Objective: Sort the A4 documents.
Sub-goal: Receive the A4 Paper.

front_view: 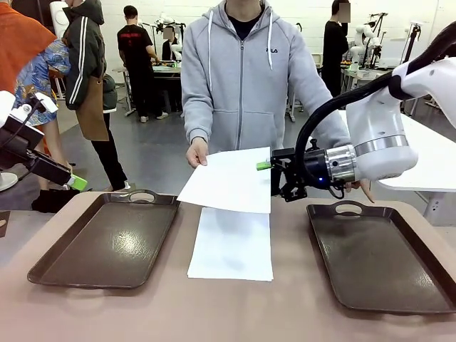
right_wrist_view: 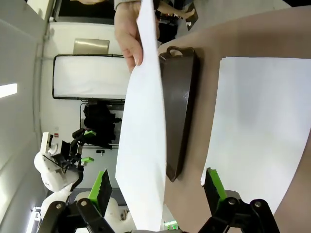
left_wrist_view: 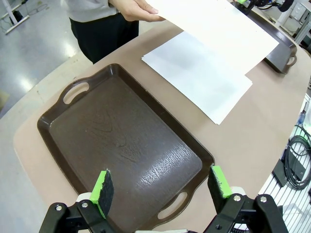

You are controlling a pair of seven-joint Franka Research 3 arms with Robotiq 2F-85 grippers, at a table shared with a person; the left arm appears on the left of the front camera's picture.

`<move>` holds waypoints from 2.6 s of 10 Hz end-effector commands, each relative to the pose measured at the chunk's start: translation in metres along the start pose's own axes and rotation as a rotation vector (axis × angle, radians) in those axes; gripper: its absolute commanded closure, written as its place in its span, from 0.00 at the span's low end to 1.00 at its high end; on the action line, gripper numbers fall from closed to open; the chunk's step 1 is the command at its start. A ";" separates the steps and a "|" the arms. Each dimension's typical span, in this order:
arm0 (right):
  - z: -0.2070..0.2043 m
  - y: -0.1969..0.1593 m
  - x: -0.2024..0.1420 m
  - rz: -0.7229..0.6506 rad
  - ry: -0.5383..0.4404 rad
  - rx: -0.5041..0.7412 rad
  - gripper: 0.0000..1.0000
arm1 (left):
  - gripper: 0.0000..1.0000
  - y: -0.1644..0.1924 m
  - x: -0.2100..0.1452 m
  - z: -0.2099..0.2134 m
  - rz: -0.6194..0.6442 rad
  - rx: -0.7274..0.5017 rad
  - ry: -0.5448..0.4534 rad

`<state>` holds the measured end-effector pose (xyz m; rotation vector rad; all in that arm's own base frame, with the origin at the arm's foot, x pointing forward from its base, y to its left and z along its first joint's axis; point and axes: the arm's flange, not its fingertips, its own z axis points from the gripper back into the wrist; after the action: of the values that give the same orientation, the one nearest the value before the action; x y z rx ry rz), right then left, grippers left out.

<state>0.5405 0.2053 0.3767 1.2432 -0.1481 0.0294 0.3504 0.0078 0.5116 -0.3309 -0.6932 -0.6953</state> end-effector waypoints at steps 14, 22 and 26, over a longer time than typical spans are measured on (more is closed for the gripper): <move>-0.014 -0.017 0.006 -0.232 -0.014 0.161 0.47 | 0.00 0.000 -0.001 0.000 0.002 -0.007 -0.002; -0.010 -0.019 0.005 -0.242 0.002 0.145 1.00 | 0.00 0.000 -0.001 0.000 0.002 -0.007 -0.002; -0.008 -0.021 0.005 -0.243 0.010 0.129 1.00 | 0.00 0.000 -0.001 0.000 0.002 -0.007 -0.002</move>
<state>0.5462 0.2072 0.3562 1.3855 -0.0091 -0.1607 0.3504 0.0077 0.5116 -0.3309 -0.6932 -0.6953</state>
